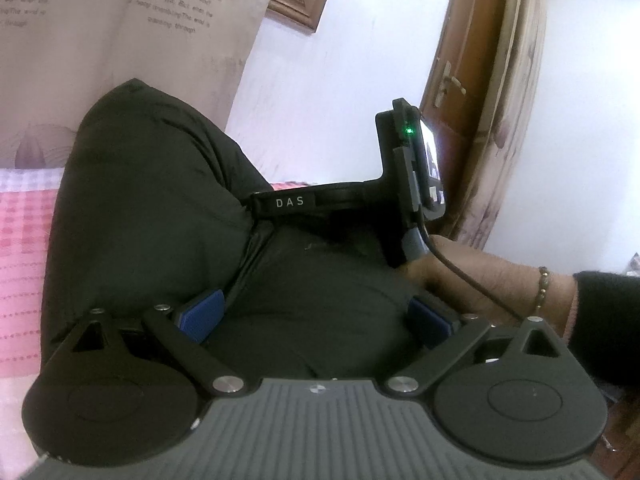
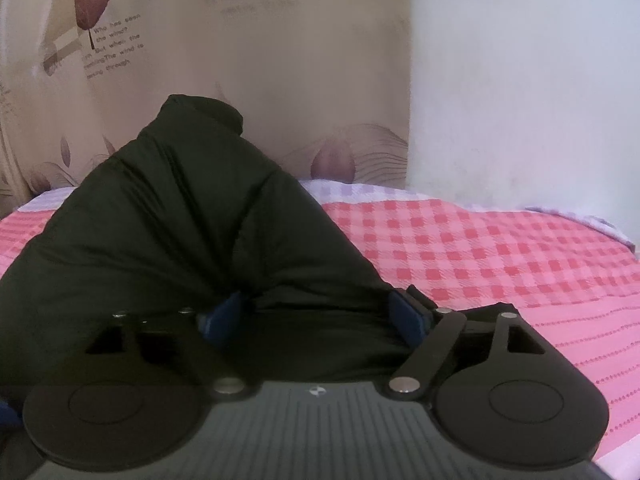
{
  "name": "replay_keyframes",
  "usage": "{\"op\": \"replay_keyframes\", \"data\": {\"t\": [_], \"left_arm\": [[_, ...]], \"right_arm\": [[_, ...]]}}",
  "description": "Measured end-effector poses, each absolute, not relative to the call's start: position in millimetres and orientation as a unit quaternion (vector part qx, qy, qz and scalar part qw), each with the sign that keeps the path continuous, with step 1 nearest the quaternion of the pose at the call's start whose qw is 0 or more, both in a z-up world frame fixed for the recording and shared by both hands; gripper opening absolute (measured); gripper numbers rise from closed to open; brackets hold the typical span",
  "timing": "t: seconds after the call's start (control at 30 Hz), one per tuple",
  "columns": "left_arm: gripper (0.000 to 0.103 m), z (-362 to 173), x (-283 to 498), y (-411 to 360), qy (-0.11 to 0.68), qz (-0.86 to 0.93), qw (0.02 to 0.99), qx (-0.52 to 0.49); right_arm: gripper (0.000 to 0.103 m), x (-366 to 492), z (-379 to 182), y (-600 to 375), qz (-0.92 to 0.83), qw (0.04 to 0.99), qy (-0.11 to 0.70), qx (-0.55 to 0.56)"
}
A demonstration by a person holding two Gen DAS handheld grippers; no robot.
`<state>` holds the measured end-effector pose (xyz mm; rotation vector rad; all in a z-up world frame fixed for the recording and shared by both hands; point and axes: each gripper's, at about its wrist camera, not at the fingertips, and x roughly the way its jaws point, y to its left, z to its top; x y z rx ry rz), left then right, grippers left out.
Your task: Fold large clothes
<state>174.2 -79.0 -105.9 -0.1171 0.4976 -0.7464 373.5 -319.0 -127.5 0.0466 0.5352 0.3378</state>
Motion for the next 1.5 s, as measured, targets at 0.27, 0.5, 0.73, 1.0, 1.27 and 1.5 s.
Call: {"op": "replay_keyframes", "data": {"t": [0.27, 0.5, 0.73, 1.0, 1.27, 1.5], "left_arm": [[0.099, -105.9, 171.5, -83.4, 0.245, -0.351, 0.903, -0.040], [0.099, -105.8, 171.0, -84.9, 0.245, -0.349, 0.904, -0.032], [0.099, -106.2, 170.8, -85.1, 0.245, -0.349, 0.904, -0.028], [0.101, -107.4, 170.2, -88.3, 0.246, -0.345, 0.905, -0.012], [0.103, -107.0, 168.0, -90.6, 0.241, -0.343, 0.908, 0.001], [0.103, -85.5, 151.7, -58.4, 0.208, -0.375, 0.901, -0.071]], "right_arm": [[0.088, 371.5, -126.8, -317.5, 0.148, 0.954, 0.262, 0.013], [0.092, 370.9, -126.6, -318.2, 0.141, 0.955, 0.260, 0.012], [0.096, 368.0, -126.6, -316.8, 0.128, 0.958, 0.255, 0.006], [0.103, 370.9, -118.8, -324.0, 0.125, 0.955, 0.270, 0.004], [0.103, 294.6, -47.7, -382.6, 0.092, 0.969, 0.222, 0.049], [0.103, 233.5, -74.2, -448.0, 0.122, 0.918, 0.329, 0.183]]}}
